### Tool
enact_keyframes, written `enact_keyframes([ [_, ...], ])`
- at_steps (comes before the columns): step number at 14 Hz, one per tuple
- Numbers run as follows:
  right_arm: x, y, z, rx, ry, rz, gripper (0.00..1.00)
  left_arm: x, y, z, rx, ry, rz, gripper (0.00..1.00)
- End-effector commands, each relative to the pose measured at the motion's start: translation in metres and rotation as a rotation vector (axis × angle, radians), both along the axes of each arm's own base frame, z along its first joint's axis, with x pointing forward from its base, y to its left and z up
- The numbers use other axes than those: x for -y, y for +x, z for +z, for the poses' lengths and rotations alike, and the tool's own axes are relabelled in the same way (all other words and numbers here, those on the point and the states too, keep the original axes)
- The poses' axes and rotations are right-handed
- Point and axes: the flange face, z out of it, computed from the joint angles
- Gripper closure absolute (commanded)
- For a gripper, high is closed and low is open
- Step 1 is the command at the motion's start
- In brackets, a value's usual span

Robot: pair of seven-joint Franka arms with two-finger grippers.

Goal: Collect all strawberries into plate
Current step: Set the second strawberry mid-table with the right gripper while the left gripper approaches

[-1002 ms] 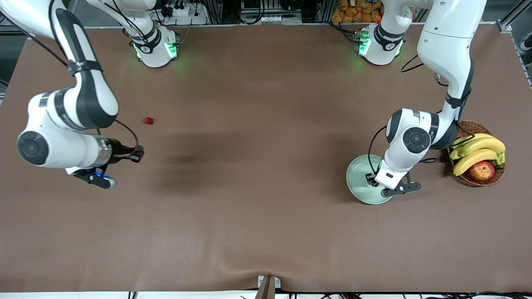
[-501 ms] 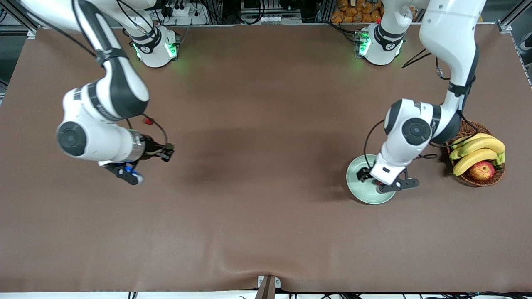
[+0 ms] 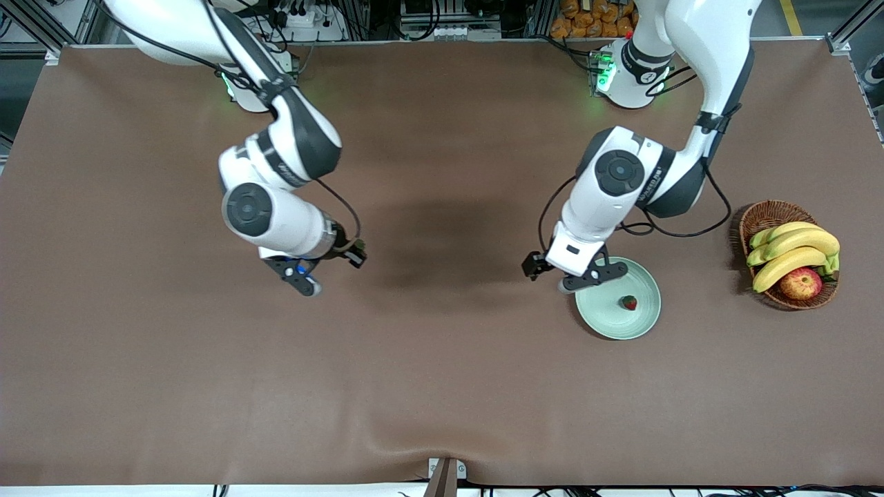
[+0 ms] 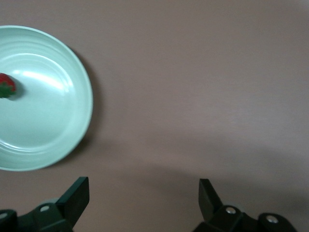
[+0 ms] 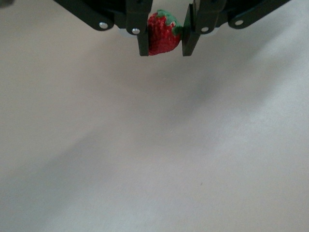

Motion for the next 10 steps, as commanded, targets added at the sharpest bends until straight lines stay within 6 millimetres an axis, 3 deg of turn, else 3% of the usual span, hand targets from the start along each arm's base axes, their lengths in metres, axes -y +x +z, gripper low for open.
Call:
enact_keyframes([
  [1, -0.043, -0.011, -0.031, 0.01, 0.013, -0.071, 1.0, 0.008, 0.003, 0.011, 0.008, -0.007, 0.014, 0.0],
  [3, -0.071, -0.022, -0.059, 0.029, 0.02, -0.097, 1.0, 0.007, 0.003, 0.018, 0.012, -0.006, 0.016, 0.0],
  [6, -0.106, -0.038, -0.095, 0.063, 0.042, -0.125, 1.0, 0.0, 0.018, 0.053, -0.055, 0.054, -0.024, 0.0],
  [10, -0.119, -0.05, -0.116, 0.055, 0.023, -0.121, 1.0, -0.012, 0.021, 0.067, -0.134, 0.068, -0.153, 0.0],
])
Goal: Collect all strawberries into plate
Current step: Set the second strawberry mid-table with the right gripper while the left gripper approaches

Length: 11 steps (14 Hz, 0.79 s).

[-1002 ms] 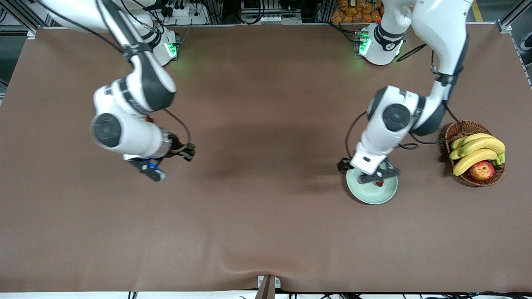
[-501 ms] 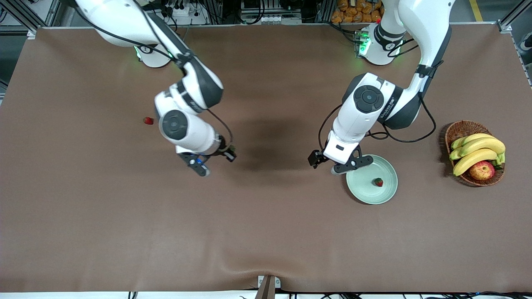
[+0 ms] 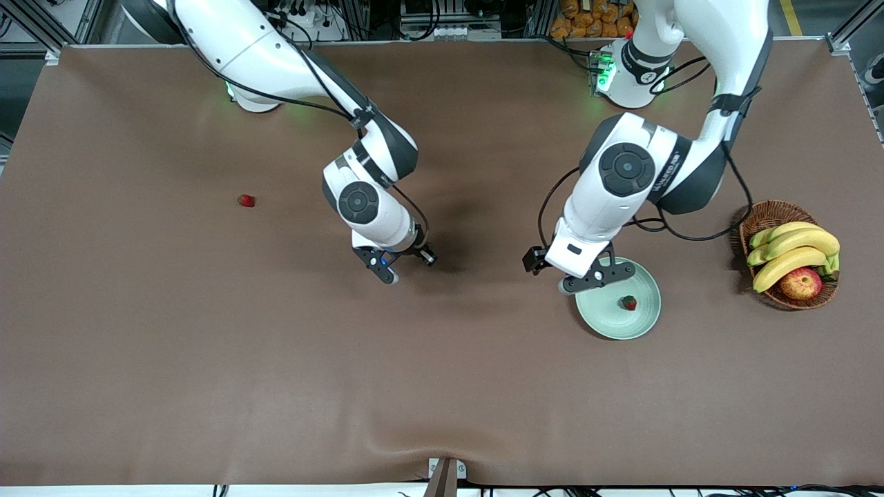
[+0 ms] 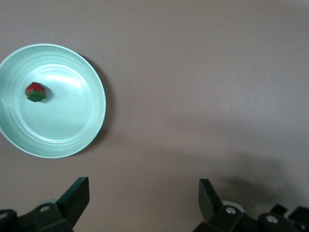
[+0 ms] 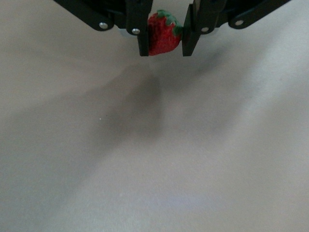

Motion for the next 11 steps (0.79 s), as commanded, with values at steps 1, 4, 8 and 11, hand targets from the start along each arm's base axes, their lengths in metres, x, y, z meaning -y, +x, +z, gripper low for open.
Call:
enact_keyframes([
  [1, -0.007, -0.002, -0.004, 0.006, -0.019, -0.013, 1.0, -0.007, 0.001, 0.007, -0.04, 0.003, -0.074, 0.0],
  [4, -0.006, -0.004, -0.012, -0.005, -0.024, -0.015, 0.9, 0.001, -0.001, -0.003, -0.052, 0.01, -0.146, 0.0],
  [8, -0.007, -0.004, -0.016, -0.01, -0.026, -0.017, 0.38, 0.015, 0.004, -0.021, -0.069, 0.003, -0.158, 0.0],
  [11, -0.003, 0.0, -0.011, -0.005, -0.025, -0.019, 0.0, 0.028, 0.007, -0.037, -0.083, -0.003, -0.161, 0.0],
])
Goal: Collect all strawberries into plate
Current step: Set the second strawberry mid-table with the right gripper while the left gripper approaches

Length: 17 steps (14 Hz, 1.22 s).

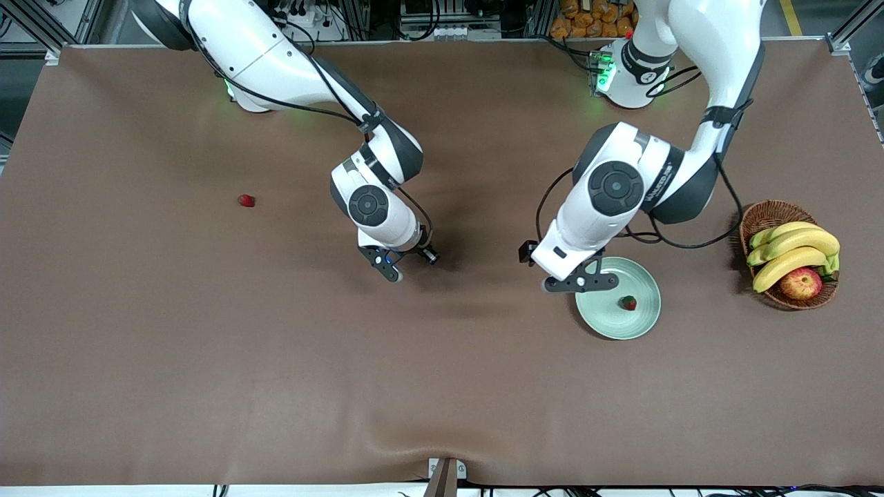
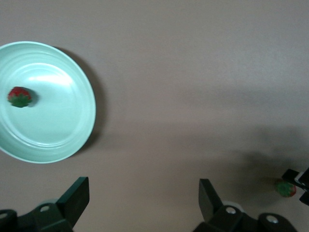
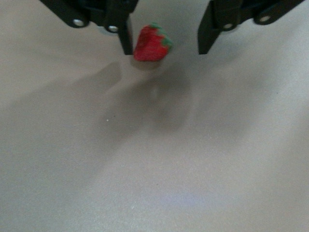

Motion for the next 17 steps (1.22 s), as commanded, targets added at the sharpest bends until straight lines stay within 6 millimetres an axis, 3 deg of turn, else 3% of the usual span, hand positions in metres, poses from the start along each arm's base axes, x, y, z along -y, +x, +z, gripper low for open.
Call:
enact_keyframes([
  [1, 0.0, 0.01, 0.013, 0.023, -0.003, -0.013, 0.0, 0.011, 0.007, -0.014, -0.022, -0.015, 0.0, 0.0],
  [5, 0.02, 0.04, 0.038, 0.012, -0.015, -0.041, 0.0, 0.043, 0.007, -0.034, -0.035, -0.025, -0.008, 0.0],
  [9, 0.067, 0.079, 0.074, -0.026, -0.051, -0.032, 0.0, 0.067, 0.004, -0.052, -0.022, -0.042, 0.02, 0.0],
  [13, 0.134, 0.106, 0.128, -0.036, -0.054, 0.049, 0.0, 0.111, -0.011, -0.073, 0.002, -0.061, 0.063, 0.0],
  [14, 0.162, 0.114, 0.136, -0.051, -0.054, 0.066, 0.0, 0.125, -0.017, -0.077, 0.002, -0.062, 0.068, 0.0],
  [17, 0.213, 0.119, 0.169, -0.084, -0.059, 0.1, 0.0, 0.16, -0.036, -0.092, 0.029, -0.043, 0.073, 0.0],
])
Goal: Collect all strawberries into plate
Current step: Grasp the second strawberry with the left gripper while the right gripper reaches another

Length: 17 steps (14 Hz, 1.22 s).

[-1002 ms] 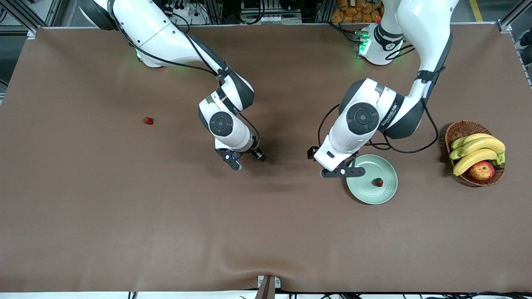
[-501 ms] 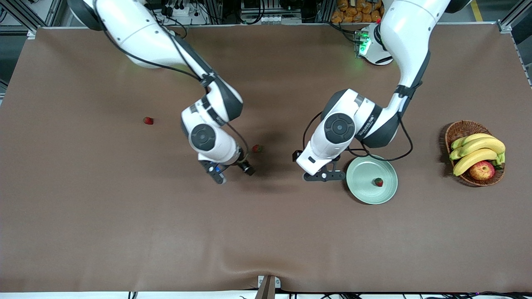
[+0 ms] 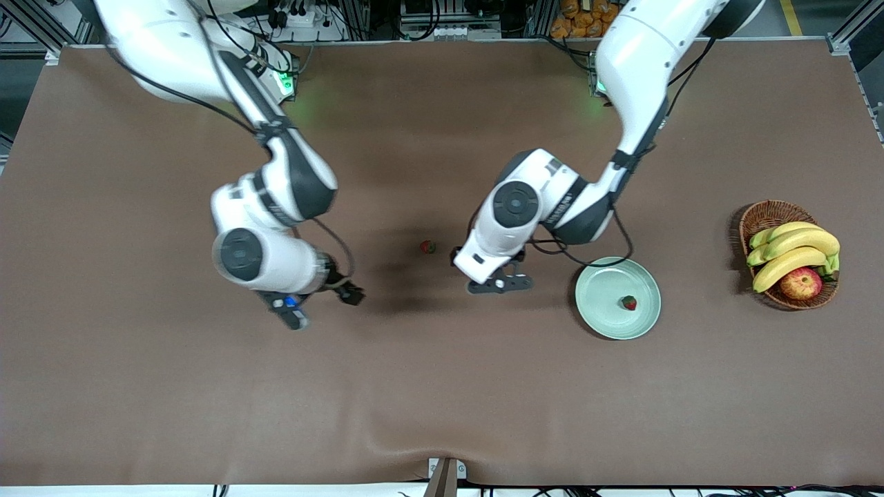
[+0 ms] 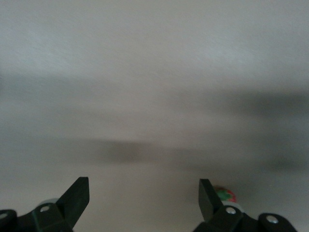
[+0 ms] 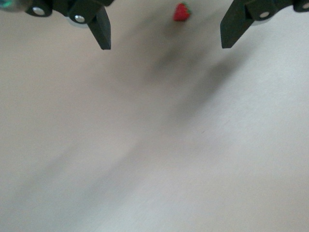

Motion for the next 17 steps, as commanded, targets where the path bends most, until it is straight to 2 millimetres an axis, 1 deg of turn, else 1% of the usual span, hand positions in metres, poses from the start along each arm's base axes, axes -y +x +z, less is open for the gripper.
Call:
enact_keyframes([
  [1, 0.041, -0.002, 0.038, -0.011, -0.007, 0.017, 0.0, 0.033, -0.01, -0.01, 0.051, 0.014, 0.015, 0.0],
  [2, 0.061, -0.001, 0.048, -0.015, -0.007, 0.02, 0.0, 0.044, -0.018, -0.018, 0.069, 0.02, 0.014, 0.0],
  [3, 0.077, -0.002, 0.059, -0.019, 0.002, 0.059, 0.0, 0.056, -0.025, -0.024, 0.092, 0.021, 0.014, 0.0],
  [6, 0.122, -0.008, 0.084, -0.048, 0.018, 0.165, 0.0, 0.087, -0.036, -0.047, 0.133, 0.038, 0.024, 0.0],
  [8, 0.148, -0.016, 0.093, -0.068, 0.031, 0.236, 0.0, 0.098, -0.043, -0.059, 0.149, 0.025, 0.012, 0.0],
  [9, 0.165, -0.02, 0.095, -0.074, 0.042, 0.264, 0.0, 0.104, -0.047, -0.06, 0.159, 0.011, 0.003, 0.0],
  [10, 0.176, -0.027, 0.096, -0.074, 0.047, 0.283, 0.0, 0.106, -0.049, -0.066, 0.158, 0.013, -0.003, 0.0],
  [11, 0.18, -0.035, 0.096, -0.073, 0.046, 0.303, 0.0, 0.111, -0.055, -0.068, 0.159, 0.016, -0.014, 0.0],
  [12, 0.183, -0.042, 0.097, -0.063, 0.042, 0.321, 0.0, 0.111, -0.056, -0.068, 0.162, 0.02, -0.02, 0.0],
  [13, 0.188, -0.05, 0.094, -0.059, 0.031, 0.345, 0.0, 0.11, -0.057, -0.071, 0.16, 0.024, -0.023, 0.0],
  [14, 0.188, -0.06, 0.091, -0.042, 0.026, 0.368, 0.0, 0.113, -0.062, -0.077, 0.16, 0.033, -0.038, 0.0],
  [16, 0.189, -0.081, 0.078, -0.012, 0.007, 0.39, 0.0, 0.12, -0.074, -0.087, 0.159, 0.048, -0.066, 0.0],
  [17, 0.191, -0.091, 0.071, 0.002, -0.006, 0.41, 0.0, 0.121, -0.075, -0.087, 0.159, 0.05, -0.069, 0.0],
])
